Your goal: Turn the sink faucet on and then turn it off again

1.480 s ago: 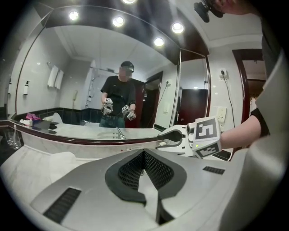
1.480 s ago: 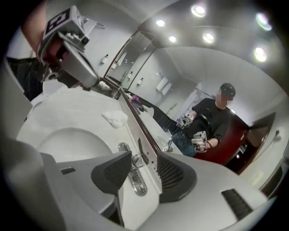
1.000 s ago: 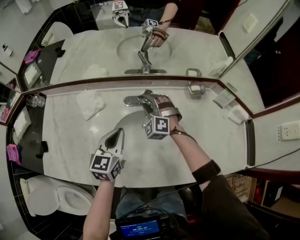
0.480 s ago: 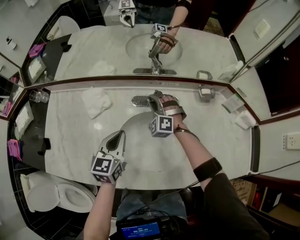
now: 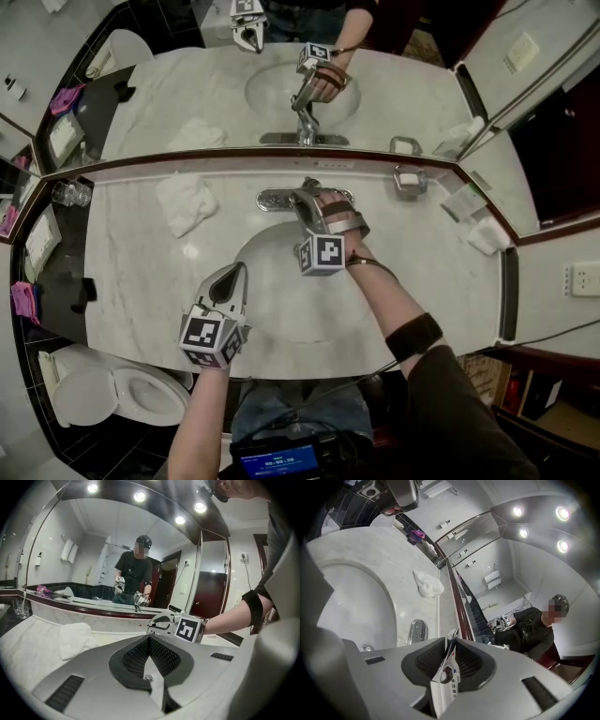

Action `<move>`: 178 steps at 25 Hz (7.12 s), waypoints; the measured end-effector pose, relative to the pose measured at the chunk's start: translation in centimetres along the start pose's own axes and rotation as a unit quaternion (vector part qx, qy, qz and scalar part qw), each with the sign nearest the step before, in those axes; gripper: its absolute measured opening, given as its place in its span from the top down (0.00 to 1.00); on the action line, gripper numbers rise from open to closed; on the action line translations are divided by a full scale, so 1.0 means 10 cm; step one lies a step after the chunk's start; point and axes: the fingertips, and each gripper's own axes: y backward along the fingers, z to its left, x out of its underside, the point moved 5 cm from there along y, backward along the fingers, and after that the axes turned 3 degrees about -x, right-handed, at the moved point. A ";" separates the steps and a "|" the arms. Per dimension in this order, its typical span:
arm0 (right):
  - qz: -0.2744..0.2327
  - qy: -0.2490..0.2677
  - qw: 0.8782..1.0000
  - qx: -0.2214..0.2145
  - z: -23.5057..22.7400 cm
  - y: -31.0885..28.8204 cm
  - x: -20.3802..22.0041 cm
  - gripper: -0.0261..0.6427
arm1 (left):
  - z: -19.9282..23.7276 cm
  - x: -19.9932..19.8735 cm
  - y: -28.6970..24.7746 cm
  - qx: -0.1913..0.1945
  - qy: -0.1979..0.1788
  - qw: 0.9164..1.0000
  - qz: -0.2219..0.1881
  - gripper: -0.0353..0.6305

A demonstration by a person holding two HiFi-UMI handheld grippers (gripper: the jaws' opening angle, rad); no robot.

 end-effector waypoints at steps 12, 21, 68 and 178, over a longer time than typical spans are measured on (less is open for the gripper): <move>-0.016 0.069 0.997 0.004 0.19 -0.02 -0.11 0.84 | 0.05 0.06 -0.05 -0.002 0.009 1.000 0.003 0.95; -0.010 0.127 0.992 0.009 0.39 -0.05 -0.08 0.85 | 0.10 0.08 -0.11 -0.006 0.014 1.000 0.004 0.95; 0.013 -0.307 0.951 0.041 -0.19 2.14 -0.21 0.93 | -0.39 -0.63 0.72 -0.002 -0.042 0.997 -0.061 0.95; 0.031 -0.570 0.821 0.010 0.30 1.82 0.94 0.93 | -0.55 0.01 -2.06 0.096 -0.695 0.707 0.084 0.85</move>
